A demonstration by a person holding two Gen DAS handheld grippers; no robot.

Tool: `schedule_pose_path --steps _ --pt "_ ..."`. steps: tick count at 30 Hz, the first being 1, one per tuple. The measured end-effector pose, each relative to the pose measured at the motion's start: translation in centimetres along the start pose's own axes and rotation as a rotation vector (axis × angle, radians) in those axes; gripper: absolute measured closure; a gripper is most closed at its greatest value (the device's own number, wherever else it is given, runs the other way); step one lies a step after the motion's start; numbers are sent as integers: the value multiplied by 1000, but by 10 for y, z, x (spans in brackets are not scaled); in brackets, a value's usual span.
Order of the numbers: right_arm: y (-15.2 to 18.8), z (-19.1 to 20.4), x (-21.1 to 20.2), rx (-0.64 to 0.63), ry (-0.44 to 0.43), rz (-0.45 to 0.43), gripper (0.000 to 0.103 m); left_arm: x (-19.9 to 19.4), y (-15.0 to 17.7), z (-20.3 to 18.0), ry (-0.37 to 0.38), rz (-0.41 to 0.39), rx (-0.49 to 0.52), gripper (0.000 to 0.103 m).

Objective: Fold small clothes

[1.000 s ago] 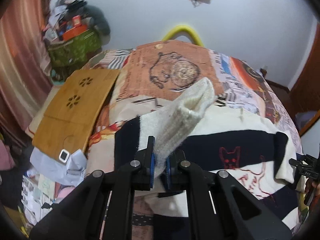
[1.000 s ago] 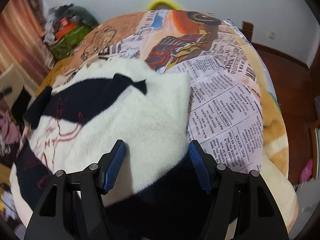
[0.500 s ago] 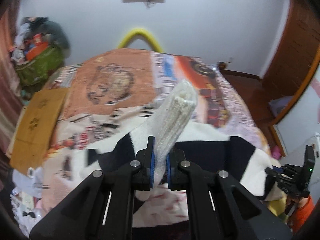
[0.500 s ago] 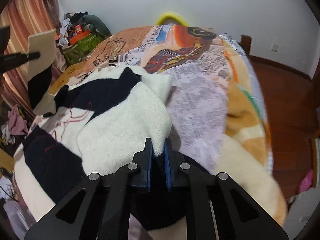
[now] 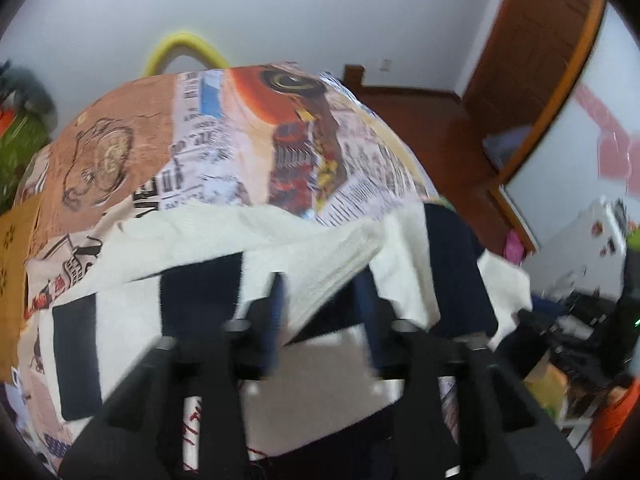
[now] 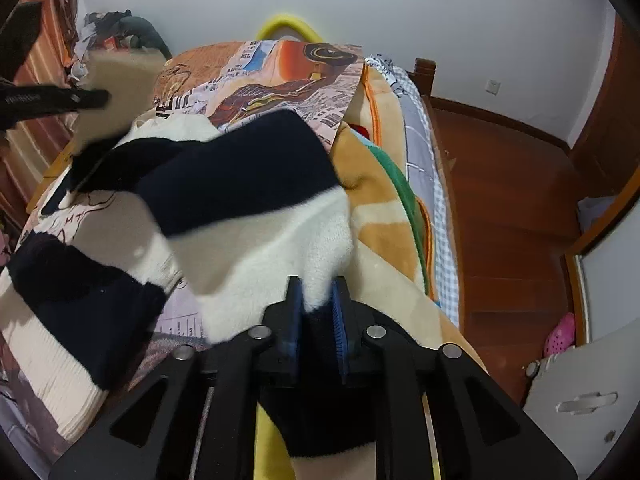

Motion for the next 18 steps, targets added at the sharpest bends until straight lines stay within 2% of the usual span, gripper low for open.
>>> schedule_pose_path --steps 1,2,4,8,12,18 --pt "-4 3 -4 -5 7 -11 74 -2 3 -4 5 -2 17 40" --pt "-8 7 -8 -11 9 -27 70 -5 5 -5 10 -6 28 32" --pt "-13 14 -18 -19 8 -60 58 -14 8 -7 9 -26 61 28" --pt "-37 44 -27 -42 -36 -110 55 -38 9 24 -43 -79 80 15" --pt "-54 77 -19 -70 -84 -131 49 -58 20 93 -145 -110 25 11" --pt "-65 120 21 -78 -138 -88 49 -68 64 231 -314 -59 -153 10"
Point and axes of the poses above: each gripper's, at about its wrist camera, not at the fingertips, and x roughly the way its jaws point, z to its left, y to its underside, the point moved 10 cm from there along x, roughly the way its jaws point, and after that the axes turned 3 degrees about -z, right-handed, at the moved point
